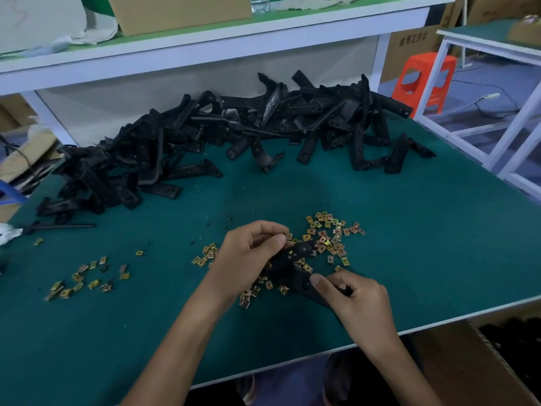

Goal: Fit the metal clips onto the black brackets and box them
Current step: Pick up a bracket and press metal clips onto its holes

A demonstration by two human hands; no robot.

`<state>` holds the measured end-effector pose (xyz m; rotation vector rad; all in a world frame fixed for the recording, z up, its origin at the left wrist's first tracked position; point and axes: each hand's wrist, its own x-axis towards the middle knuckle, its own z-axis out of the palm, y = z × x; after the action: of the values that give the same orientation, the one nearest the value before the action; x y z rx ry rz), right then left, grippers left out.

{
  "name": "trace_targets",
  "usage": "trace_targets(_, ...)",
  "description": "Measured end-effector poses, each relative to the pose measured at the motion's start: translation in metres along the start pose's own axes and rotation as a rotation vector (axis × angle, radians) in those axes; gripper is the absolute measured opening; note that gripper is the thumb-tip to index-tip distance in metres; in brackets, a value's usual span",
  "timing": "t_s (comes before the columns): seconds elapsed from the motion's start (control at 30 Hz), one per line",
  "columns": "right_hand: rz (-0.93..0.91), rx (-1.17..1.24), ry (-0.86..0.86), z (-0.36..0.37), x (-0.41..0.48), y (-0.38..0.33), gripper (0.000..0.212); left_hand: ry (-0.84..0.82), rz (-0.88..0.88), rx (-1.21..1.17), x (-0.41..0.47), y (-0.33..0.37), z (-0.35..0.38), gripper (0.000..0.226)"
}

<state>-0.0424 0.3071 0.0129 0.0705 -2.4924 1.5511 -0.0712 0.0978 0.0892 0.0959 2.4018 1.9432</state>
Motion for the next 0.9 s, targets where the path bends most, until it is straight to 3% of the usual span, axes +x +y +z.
trace_targets(0.27, 0.007, -0.024, -0.016, 0.000, 0.001, 0.001, 0.046, 0.000, -0.042, -0.045, -0.002, -0.003, 0.006, 0.011)
trace_targets(0.5, 0.093, 0.018, -0.060, -0.001, 0.005, 0.004, 0.042, 0.003, -0.070, -0.107, -0.005, -0.003, 0.005, 0.018)
trace_targets(0.7, 0.126, 0.045, -0.126, -0.004, 0.010, 0.005, 0.041, -0.007, 0.041, 0.011, -0.006, 0.002, 0.001, 0.020)
trace_targets(0.9, 0.150, 0.091, -0.193, -0.006, 0.014, 0.007, 0.040, -0.028, 0.008, -0.098, -0.006, -0.003, -0.001, 0.020)
